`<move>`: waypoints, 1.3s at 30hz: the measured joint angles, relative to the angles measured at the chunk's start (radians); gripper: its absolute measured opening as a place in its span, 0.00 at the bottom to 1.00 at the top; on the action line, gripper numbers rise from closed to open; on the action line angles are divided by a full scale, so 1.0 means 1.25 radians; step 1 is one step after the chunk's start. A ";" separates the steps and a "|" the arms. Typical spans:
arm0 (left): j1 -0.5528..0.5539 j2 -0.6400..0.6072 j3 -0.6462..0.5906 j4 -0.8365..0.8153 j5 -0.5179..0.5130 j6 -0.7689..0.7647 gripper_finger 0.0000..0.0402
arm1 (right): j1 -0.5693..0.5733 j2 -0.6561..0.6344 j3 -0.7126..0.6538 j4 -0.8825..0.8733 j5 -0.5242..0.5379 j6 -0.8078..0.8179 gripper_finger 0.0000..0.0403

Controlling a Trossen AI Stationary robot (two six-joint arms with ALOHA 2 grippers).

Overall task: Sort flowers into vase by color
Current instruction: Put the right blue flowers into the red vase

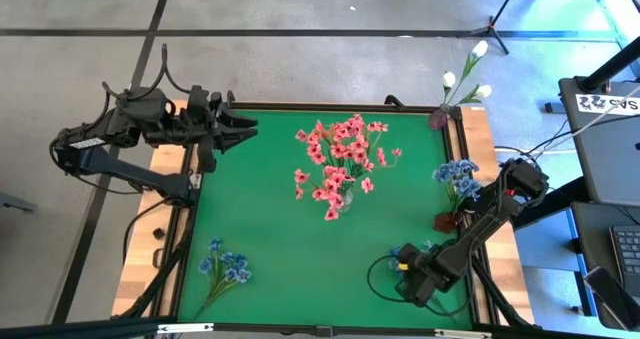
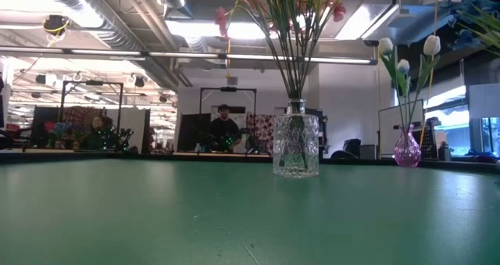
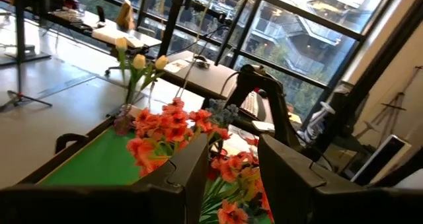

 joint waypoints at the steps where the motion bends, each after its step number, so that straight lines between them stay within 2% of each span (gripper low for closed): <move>1: 0.000 0.000 0.000 -0.001 -0.009 0.000 0.32 | -0.003 -0.003 0.004 -0.001 0.013 -0.004 0.15; 3: 0.000 0.000 0.000 -0.008 -0.024 0.001 0.32 | -0.010 -0.019 0.025 -0.003 0.062 -0.015 0.05; 6: 0.000 0.000 0.000 -0.010 -0.046 0.040 0.32 | -0.016 -0.065 0.072 -0.022 0.149 -0.040 0.06; 8: 0.000 0.000 0.000 -0.009 -0.053 0.006 0.32 | -0.014 -0.106 0.117 -0.048 0.231 -0.062 0.06; 10: 0.000 0.000 0.000 -0.009 -0.052 -0.002 0.32 | -0.005 -0.159 0.164 -0.079 0.356 -0.104 0.03; 15: 0.000 -0.001 0.000 0.023 -0.027 0.058 0.32 | 0.055 -0.315 0.253 -0.146 0.752 -0.314 0.03; 17: -0.001 0.002 0.000 0.043 0.015 0.063 0.32 | 0.089 -0.378 0.260 -0.182 0.860 -0.376 0.03; 18: -0.004 0.005 0.000 0.060 0.031 0.063 0.32 | 0.106 -0.405 0.259 -0.208 0.884 -0.406 0.02; 26: -0.096 0.045 0.001 0.156 0.053 0.117 0.32 | 0.211 -0.549 0.257 -0.447 0.857 -0.486 0.01; 31: -0.146 0.093 0.001 0.202 0.048 0.144 0.32 | 0.290 -0.624 0.256 -0.495 0.854 -0.572 0.02; 39: -0.169 0.149 0.001 0.255 -0.053 0.085 0.32 | 0.455 -0.707 0.242 -0.569 0.858 -0.589 0.01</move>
